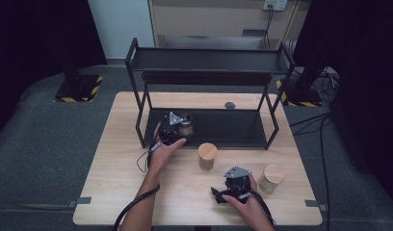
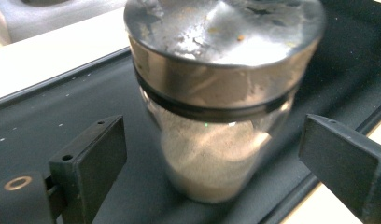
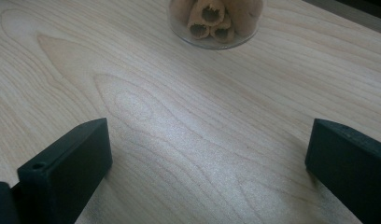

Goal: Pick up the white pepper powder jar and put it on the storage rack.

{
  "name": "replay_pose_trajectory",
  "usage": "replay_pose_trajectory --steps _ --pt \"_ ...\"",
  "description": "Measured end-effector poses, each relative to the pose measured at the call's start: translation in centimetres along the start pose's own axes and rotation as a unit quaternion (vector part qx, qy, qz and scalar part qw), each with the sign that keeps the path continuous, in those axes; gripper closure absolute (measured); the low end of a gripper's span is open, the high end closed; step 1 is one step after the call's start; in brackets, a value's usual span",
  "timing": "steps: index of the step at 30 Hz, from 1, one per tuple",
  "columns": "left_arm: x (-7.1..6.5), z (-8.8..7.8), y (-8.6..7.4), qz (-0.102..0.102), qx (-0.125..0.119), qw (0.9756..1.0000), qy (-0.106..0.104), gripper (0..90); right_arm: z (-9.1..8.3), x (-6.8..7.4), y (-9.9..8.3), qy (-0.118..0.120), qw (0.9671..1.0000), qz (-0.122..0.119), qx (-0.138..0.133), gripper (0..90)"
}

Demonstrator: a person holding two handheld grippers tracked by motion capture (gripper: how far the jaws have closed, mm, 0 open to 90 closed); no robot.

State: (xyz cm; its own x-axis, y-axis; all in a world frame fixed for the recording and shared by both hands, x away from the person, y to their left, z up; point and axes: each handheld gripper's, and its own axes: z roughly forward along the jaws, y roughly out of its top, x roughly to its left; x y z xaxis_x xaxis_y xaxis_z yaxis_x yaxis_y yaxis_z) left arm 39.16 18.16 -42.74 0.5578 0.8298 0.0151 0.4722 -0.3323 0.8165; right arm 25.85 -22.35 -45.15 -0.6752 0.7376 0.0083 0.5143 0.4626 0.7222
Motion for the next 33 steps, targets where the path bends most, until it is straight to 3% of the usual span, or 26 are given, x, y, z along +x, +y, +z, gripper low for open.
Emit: replay_pose_trajectory --steps 19,21,33 --pt "-2.0 -4.7 -1.7 -0.002 -0.01 0.9998 0.016 6.1 0.0 0.0 0.0 0.0 1.0 0.001 0.0 0.4" --pt "-2.0 -5.1 -2.0 -0.01 -0.017 0.9997 0.012 6.1 0.0 0.0 0.0 0.0 1.0 0.001 0.0 0.4" --pt "-3.4 -8.2 -2.9 -0.001 -0.025 0.9996 0.011 6.2 0.0 0.0 0.1 0.0 1.0 0.001 0.002 0.4"
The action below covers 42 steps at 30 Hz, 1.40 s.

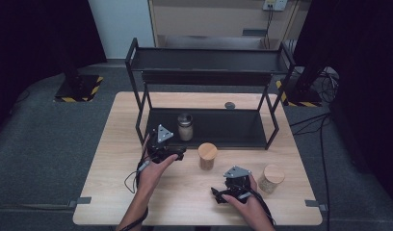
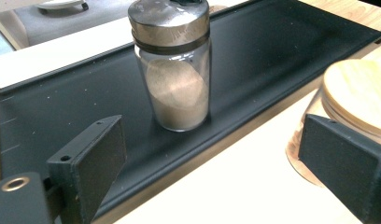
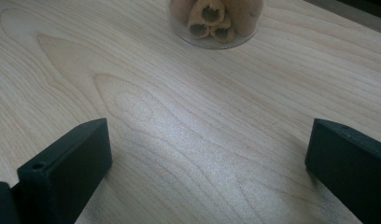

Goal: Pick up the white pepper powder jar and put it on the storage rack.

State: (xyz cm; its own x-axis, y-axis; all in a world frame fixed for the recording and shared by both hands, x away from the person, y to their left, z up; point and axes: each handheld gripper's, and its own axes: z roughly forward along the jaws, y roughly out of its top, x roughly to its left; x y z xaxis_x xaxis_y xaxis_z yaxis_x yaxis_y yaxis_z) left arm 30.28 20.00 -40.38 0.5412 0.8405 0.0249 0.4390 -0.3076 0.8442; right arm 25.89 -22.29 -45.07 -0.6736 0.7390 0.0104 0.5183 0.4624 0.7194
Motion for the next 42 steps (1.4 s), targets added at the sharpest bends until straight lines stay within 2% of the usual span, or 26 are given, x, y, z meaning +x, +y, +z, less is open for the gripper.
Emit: replay_pose_trajectory --steps 15,23,32,42 --pt "-0.6 -2.8 -0.6 0.003 -0.004 1.0 -0.002 6.1 0.0 0.0 0.0 0.0 1.0 0.001 0.0 0.5" --pt "-1.1 -3.9 -1.2 0.01 0.004 0.9999 -0.005 6.1 0.0 0.1 0.0 -0.001 1.0 0.002 -0.001 0.4" --pt "-1.2 -4.4 -2.0 0.013 0.021 0.9997 -0.005 5.6 0.0 0.1 0.0 -0.002 1.0 0.002 -0.001 0.4" --pt "-1.1 -4.0 -3.0 0.012 0.045 0.9989 -0.008 4.6 0.0 0.1 -0.1 -0.002 1.0 0.002 -0.001 0.4"
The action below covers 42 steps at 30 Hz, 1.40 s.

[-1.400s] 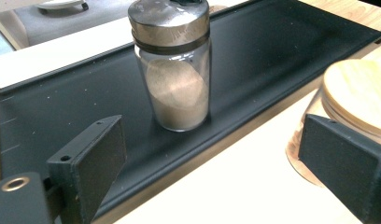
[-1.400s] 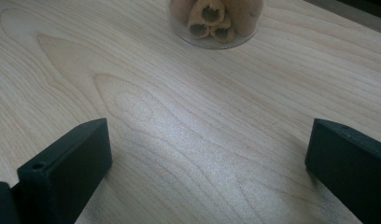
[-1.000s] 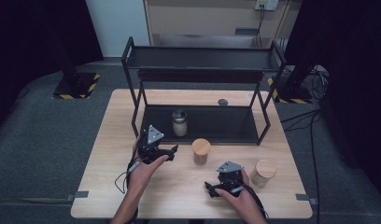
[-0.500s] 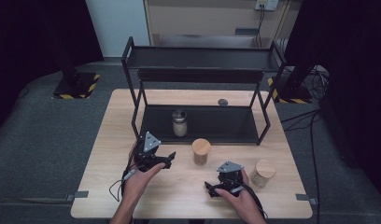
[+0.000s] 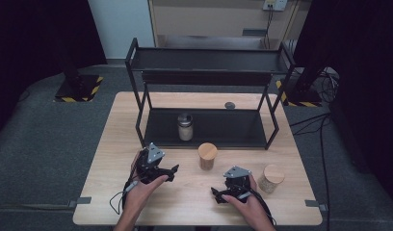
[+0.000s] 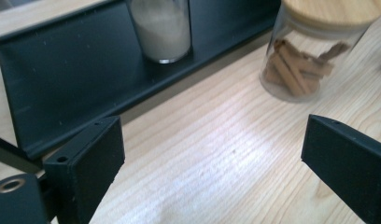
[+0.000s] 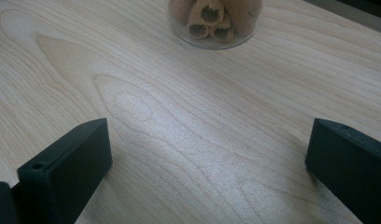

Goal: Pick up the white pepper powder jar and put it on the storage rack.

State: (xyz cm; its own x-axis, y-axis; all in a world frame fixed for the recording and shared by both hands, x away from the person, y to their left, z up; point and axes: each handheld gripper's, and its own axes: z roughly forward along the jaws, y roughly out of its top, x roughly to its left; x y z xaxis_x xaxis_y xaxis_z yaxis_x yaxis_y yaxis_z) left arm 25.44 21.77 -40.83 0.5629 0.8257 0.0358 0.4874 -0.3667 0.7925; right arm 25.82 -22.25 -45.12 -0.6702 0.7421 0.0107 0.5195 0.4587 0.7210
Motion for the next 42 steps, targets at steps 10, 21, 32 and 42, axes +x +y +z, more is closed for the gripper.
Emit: replay_pose_trajectory --steps 10,21,32,42 --pt "0.1 0.5 -1.1 0.001 0.029 0.9996 -0.002 3.5 0.0 0.0 0.0 0.0 1.0 0.0 0.0 0.4" --pt "0.7 0.8 -3.0 -0.012 0.063 0.9979 -0.004 2.6 0.0 0.0 0.0 0.0 1.0 0.0 0.0 0.4" --pt "1.2 0.0 -4.0 -0.021 0.081 0.9965 0.009 2.6 0.0 0.0 0.0 0.0 1.0 0.0 0.0 0.4" --pt "1.4 -1.4 -4.4 -0.025 0.087 0.9955 0.028 2.5 0.0 0.0 0.0 0.0 1.0 0.0 0.0 0.4"
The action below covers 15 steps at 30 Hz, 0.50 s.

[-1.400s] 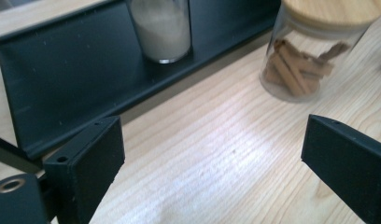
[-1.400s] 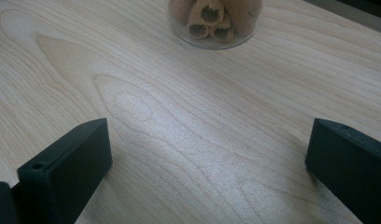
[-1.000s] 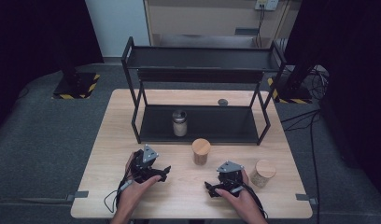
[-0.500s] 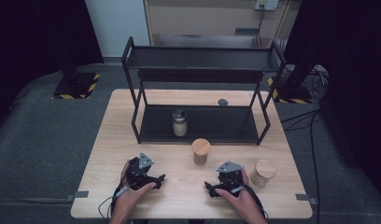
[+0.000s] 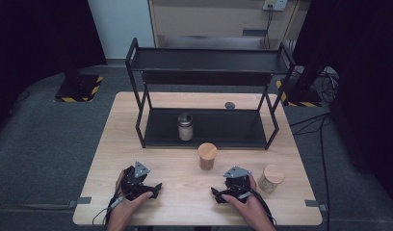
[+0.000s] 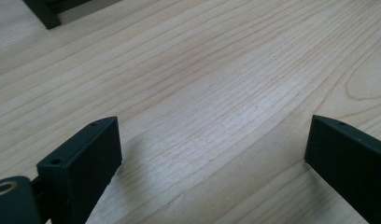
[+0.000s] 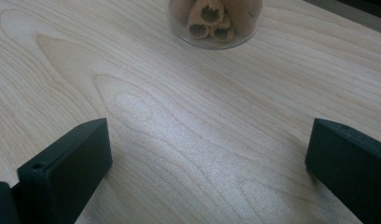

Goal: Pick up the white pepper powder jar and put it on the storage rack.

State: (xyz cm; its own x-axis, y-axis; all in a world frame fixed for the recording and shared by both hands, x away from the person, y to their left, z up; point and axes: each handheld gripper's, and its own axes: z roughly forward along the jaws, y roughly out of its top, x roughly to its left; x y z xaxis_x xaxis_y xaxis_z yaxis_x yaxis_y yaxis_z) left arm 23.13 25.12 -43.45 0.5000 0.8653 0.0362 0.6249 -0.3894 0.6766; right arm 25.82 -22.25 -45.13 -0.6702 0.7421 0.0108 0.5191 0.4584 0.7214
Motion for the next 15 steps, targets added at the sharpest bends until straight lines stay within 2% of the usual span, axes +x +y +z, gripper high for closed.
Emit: replay_pose_trajectory --steps 6,15 --pt "-0.01 0.13 -0.33 -0.007 -0.006 0.9998 0.015 2.5 0.0 0.0 -0.01 0.0 1.0 0.0 0.0 0.4" --pt "0.38 0.68 -0.98 -0.018 -0.021 0.9996 0.01 1.3 0.0 0.0 -0.01 0.0 1.0 0.0 0.0 0.4"
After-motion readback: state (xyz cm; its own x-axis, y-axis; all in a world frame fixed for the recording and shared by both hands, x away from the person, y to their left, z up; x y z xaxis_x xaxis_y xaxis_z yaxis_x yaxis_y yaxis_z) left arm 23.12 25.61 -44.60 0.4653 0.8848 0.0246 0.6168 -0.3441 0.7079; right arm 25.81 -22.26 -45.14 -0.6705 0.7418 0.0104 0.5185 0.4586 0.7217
